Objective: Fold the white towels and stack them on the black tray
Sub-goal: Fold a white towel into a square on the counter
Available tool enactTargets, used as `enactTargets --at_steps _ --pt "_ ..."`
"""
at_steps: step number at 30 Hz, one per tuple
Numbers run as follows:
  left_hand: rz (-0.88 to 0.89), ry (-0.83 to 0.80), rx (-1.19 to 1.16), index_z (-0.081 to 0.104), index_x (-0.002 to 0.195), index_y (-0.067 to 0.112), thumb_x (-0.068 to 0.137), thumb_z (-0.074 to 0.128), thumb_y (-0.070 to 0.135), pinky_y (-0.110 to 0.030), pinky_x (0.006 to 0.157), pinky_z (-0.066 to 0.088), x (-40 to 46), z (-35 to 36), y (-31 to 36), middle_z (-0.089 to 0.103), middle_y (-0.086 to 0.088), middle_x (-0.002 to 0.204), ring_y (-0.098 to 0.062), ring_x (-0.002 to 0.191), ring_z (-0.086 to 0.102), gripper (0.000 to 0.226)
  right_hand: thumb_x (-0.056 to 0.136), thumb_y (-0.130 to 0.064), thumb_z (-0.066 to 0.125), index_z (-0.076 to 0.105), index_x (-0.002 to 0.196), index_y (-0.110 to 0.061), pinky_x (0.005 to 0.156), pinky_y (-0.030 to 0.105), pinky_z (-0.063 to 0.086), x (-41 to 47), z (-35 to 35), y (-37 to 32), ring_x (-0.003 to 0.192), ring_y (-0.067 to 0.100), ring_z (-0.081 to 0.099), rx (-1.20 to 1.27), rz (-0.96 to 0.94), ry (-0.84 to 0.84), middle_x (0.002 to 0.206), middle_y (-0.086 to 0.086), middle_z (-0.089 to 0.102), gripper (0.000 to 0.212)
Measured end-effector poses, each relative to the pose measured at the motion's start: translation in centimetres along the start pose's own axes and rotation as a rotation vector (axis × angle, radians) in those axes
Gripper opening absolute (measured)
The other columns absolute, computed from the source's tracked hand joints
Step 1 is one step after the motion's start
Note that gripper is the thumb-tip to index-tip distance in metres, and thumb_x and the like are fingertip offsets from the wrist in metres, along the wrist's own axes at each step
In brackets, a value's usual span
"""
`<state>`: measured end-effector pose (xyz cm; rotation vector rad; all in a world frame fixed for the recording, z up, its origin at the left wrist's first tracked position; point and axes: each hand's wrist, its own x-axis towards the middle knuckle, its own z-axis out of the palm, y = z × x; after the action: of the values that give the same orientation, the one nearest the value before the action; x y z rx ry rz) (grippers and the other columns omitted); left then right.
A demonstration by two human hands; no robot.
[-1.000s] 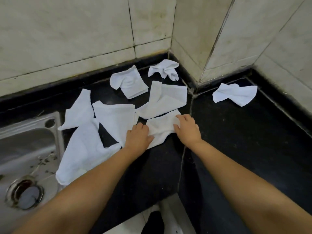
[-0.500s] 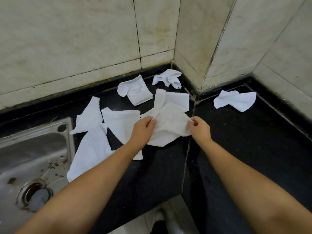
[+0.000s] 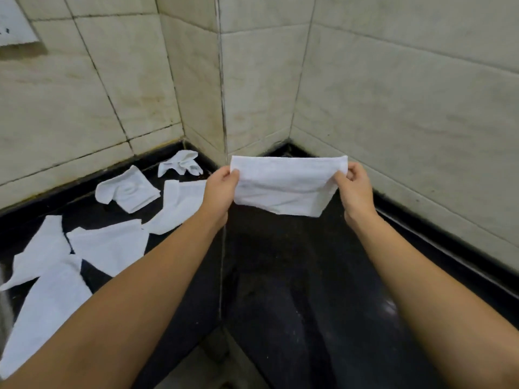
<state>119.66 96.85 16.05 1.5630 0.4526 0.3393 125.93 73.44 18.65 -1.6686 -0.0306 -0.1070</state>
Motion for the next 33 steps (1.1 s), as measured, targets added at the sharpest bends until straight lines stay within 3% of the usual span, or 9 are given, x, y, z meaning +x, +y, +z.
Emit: enactTargets --at_steps 4,9,12,15,22,24,26,28,33 --pt "-0.06 -0.114 0.065 0.061 0.082 0.011 0.083 0.051 0.034 -0.036 0.076 0.043 -3.2 2.7 -2.9 0.059 -0.011 0.088 -0.02 0.084 0.054 0.025 0.09 -0.006 0.051 0.06 0.096 -0.017 0.066 0.016 0.046 -2.8 -4.9 2.7 0.077 0.004 0.057 -0.062 0.024 -0.015 0.088 -0.006 0.063 0.016" --pt "-0.178 -0.232 0.328 0.064 0.085 0.002 0.094 0.05 0.028 -0.031 0.071 0.041 -9.0 2.6 -9.0 0.058 -0.009 0.082 -0.016 0.076 0.051 0.03 0.094 -0.012 0.052 0.062 0.089 -0.009 0.055 0.015 0.039 -9.5 -9.0 10.2 0.067 0.007 0.049 -0.186 0.166 -0.121 0.075 -0.002 0.056 0.012" --pt "-0.217 -0.262 0.393 0.055 0.072 0.008 0.095 0.052 0.027 -0.027 0.061 0.034 -11.8 1.7 -12.5 0.047 -0.005 0.072 -0.016 0.069 0.043 0.029 0.093 -0.014 0.054 0.06 0.083 -0.002 0.058 0.025 0.036 -13.2 -10.4 14.1 0.066 0.012 0.045 -0.255 0.277 -0.19 0.069 0.0 0.05 0.017" --pt "-0.263 -0.272 0.458 0.057 0.08 0.0 0.095 0.051 0.026 -0.03 0.065 0.037 -13.2 1.0 -14.6 0.05 -0.009 0.076 -0.018 0.071 0.045 0.031 0.093 -0.016 0.055 0.062 0.086 -0.002 0.064 0.03 0.041 -14.8 -10.5 15.9 0.07 0.014 0.05 -0.316 0.325 -0.232 0.076 0.005 0.058 0.016" --pt "-0.158 -0.171 0.618 0.056 0.081 0.008 0.096 0.047 0.026 -0.029 0.062 0.039 -9.4 2.9 -14.8 0.053 -0.003 0.074 -0.017 0.071 0.05 0.025 0.093 -0.018 0.052 0.054 0.078 -0.013 0.056 0.022 0.036 -10.6 -8.5 15.6 0.067 0.01 0.046 -0.496 0.348 -0.112 0.072 -0.004 0.051 0.016" --pt "-0.101 -0.173 0.725 0.055 0.08 0.01 0.096 0.047 0.028 -0.036 0.071 0.045 -7.8 3.5 -14.9 0.054 -0.003 0.075 -0.021 0.076 0.053 0.025 0.094 -0.019 0.051 0.054 0.081 -0.012 0.057 0.023 0.037 -9.6 -7.8 16.0 0.072 0.014 0.049 -0.575 0.372 -0.09 0.077 -0.001 0.053 0.015" --pt "-0.018 -0.204 0.928 0.056 0.084 0.014 0.095 0.047 0.029 -0.042 0.085 0.045 -6.8 3.7 -15.5 0.055 -0.002 0.083 -0.023 0.086 0.054 0.021 0.093 -0.019 0.049 0.058 0.091 -0.011 0.067 0.03 0.044 -9.3 -7.0 16.4 0.085 0.021 0.055 -0.722 0.401 -0.103 0.094 0.006 0.06 0.012" --pt "0.039 -0.227 1.074 0.057 0.093 0.016 0.094 0.049 0.031 -0.04 0.09 0.041 -6.6 3.6 -16.3 0.057 -0.003 0.095 -0.022 0.096 0.052 0.017 0.093 -0.016 0.045 0.058 0.109 -0.011 0.088 0.038 0.044 -9.5 -6.3 16.5 0.104 0.027 0.052 -0.929 0.378 -0.136 0.114 0.011 0.056 0.021" --pt "0.061 -0.129 1.03 0.051 0.111 0.016 0.088 0.058 0.041 -0.034 0.091 0.034 -8.1 2.7 -16.8 0.054 -0.002 0.11 -0.02 0.104 0.049 0.035 0.091 -0.016 0.049 0.038 0.138 -0.019 0.102 0.041 0.029 -8.2 -3.5 14.9 0.127 0.028 0.035 -1.218 0.176 -0.292 0.138 0.009 0.04 0.048"
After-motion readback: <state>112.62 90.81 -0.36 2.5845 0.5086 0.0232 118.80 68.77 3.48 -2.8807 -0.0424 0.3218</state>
